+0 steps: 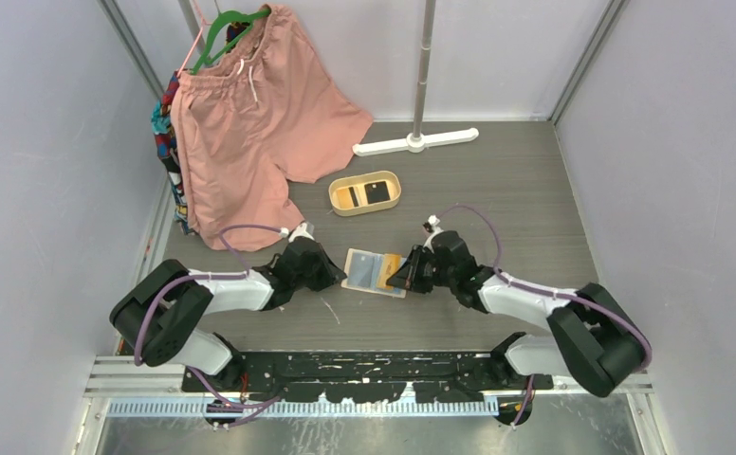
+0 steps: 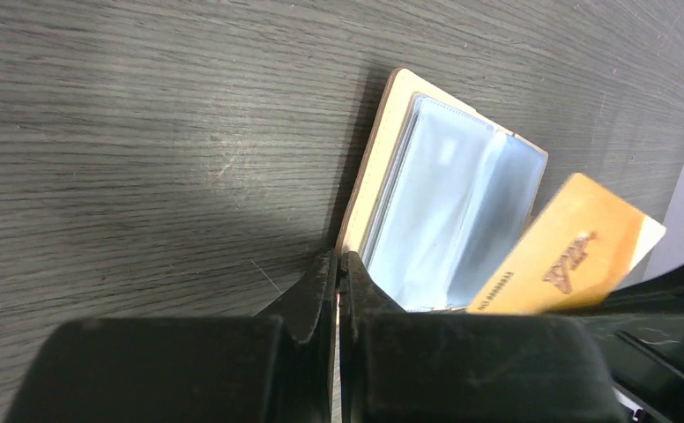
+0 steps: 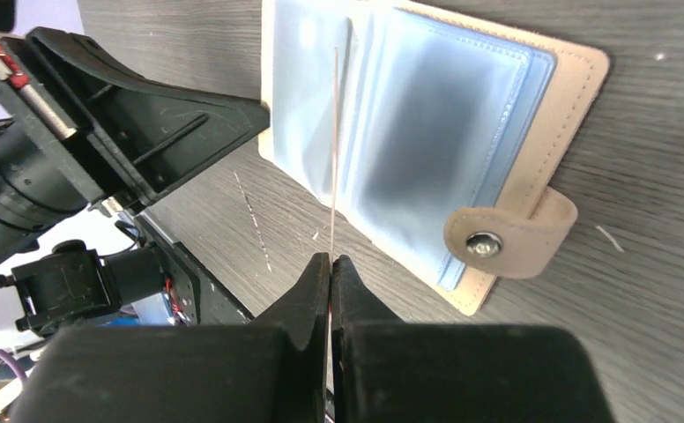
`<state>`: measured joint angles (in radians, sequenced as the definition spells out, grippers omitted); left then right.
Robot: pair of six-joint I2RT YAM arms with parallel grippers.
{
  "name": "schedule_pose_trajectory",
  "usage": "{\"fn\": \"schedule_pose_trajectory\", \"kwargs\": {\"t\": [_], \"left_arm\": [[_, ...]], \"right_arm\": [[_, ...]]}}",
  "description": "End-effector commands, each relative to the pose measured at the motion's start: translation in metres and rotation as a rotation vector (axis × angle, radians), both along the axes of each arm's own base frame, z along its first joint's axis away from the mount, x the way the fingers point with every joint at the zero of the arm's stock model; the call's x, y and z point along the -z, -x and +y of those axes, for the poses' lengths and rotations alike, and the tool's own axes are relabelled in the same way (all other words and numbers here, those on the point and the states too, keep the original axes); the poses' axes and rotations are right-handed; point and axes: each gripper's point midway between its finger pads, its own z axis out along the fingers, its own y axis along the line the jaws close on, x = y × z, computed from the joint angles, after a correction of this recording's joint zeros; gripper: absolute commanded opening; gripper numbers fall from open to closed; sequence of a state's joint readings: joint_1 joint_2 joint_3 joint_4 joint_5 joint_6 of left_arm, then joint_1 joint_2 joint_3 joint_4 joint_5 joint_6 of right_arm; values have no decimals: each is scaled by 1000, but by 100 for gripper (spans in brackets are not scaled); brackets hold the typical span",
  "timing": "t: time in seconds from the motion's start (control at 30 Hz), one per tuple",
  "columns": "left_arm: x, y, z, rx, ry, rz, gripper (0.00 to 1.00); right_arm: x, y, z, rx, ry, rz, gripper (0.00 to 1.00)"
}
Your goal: Take the credit cards out of the card holder
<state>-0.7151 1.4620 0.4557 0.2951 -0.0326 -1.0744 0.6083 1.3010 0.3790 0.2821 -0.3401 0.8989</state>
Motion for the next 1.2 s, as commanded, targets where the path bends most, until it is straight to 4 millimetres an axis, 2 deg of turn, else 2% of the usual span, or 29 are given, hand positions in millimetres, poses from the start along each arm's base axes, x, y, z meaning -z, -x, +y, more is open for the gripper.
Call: {"fn": "schedule_pose_trajectory", "kwargs": {"t": [0.0,0.13,0.27,0.5,0.53,0.73,0.83,0.97,1.17], "left_arm": [[17,7,8,-3,-51,41,0],[16,6,8,-3,-51,36,0],[16,7,9,-6,-54,32,0],[14,6,10,-7,-50,20,0],[13,6,10,-8,-51,18,0],[8,6,14,-10,-62,-1,0],[7,6,16,-12,-65,-6,0],[7,7,18,-13,-71,-8,0],[7,5,17,-12,-73,-11,0]], "right_arm": [[-25,-6,-16,-39,87,-46,1],[-53,-25,-25,-60,85,-70,1],[-79,-66,-24,-92,151,-95,1],[-108,-129,22,-298,156,-25,1],[-119,-144,30,-318,151,-45,1],[-119,-193,56,-384,157,-36,1],[-123,-210,67,-385,138,-40,1],[-120,-220,77,-401,134,-29,1],[-103,-224,88,-401,135,-19,1]]}}
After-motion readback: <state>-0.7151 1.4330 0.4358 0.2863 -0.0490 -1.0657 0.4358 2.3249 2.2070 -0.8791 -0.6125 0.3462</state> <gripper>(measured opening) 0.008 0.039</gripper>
